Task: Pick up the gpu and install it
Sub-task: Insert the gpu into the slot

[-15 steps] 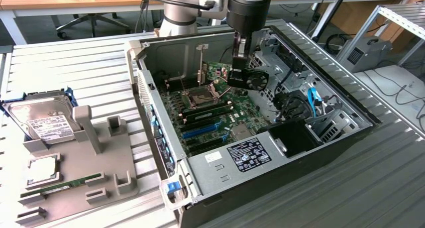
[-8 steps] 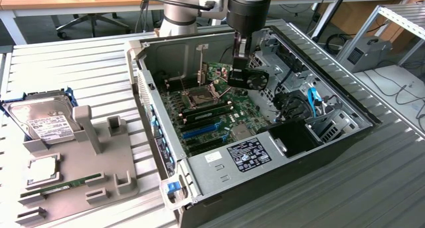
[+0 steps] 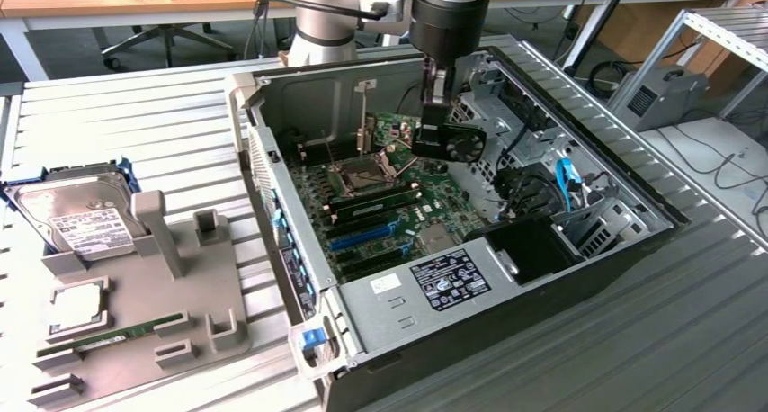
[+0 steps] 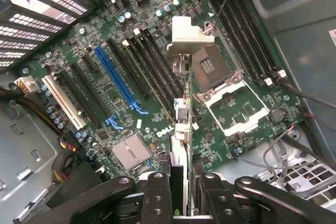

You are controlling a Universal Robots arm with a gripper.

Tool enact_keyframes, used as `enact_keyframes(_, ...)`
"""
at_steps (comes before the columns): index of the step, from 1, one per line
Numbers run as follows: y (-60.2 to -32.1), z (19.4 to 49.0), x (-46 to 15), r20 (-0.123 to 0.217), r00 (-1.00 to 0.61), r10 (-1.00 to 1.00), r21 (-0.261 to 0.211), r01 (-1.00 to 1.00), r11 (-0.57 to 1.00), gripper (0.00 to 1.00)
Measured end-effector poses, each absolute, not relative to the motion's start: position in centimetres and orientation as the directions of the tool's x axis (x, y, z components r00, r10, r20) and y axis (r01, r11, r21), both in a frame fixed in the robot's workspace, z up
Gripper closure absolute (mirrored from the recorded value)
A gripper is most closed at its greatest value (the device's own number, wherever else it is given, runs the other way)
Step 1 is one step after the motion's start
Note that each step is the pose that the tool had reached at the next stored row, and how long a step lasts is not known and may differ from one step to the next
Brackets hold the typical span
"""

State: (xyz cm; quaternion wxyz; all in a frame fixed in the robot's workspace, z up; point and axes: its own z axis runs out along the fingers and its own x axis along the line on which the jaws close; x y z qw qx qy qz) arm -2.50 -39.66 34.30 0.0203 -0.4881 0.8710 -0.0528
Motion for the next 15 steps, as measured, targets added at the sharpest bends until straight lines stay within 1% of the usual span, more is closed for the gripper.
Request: enact_keyframes(15, -39.66, 34.30, -2.50, 0.020, -0.492, -0.871, -0.114, -0.866, 0.487, 0.74)
